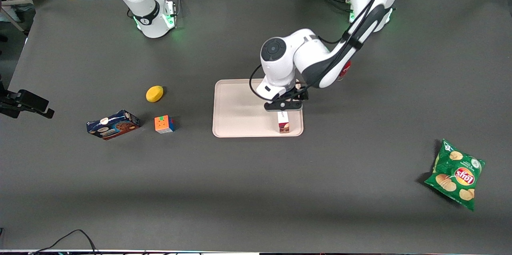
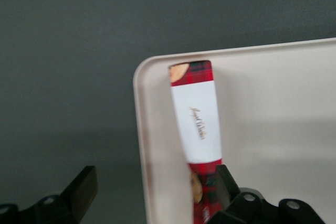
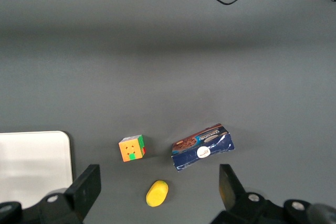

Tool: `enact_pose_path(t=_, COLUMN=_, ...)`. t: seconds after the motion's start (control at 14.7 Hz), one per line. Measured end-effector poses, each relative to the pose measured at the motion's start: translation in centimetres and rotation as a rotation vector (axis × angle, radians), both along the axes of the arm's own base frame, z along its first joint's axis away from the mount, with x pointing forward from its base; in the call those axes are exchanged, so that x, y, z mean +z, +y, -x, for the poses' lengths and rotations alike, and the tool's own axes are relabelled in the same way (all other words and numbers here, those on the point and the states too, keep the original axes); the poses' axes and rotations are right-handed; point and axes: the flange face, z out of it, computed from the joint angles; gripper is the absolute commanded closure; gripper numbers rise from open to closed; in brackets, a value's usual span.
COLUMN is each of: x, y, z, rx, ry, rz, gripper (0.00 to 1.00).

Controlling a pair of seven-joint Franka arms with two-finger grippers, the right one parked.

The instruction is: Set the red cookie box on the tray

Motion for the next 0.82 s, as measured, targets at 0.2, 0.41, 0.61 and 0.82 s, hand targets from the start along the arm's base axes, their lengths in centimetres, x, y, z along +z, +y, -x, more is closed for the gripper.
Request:
enact_pose_path(t=0.2, x=8.4, y=1.7, z=-1.8, rx=-0.105, ry=0.042, rz=-0.008, gripper=0.0)
enact_pose_path(t=0.41, x=14.6, y=5.4, z=-3.0, rx=-0.162, ry=0.026, rz=-0.027, gripper=0.0)
enact_pose_path(t=0.61, x=19.5, y=12.1, z=-5.3, rx=-0.223, ry=0.055, rz=-0.006, gripper=0.0)
enact_pose_path(t=0.82, x=23.4, y=23.9, z=-9.2, rx=-0.265, ry=0.063, rz=0.017, gripper=0.0)
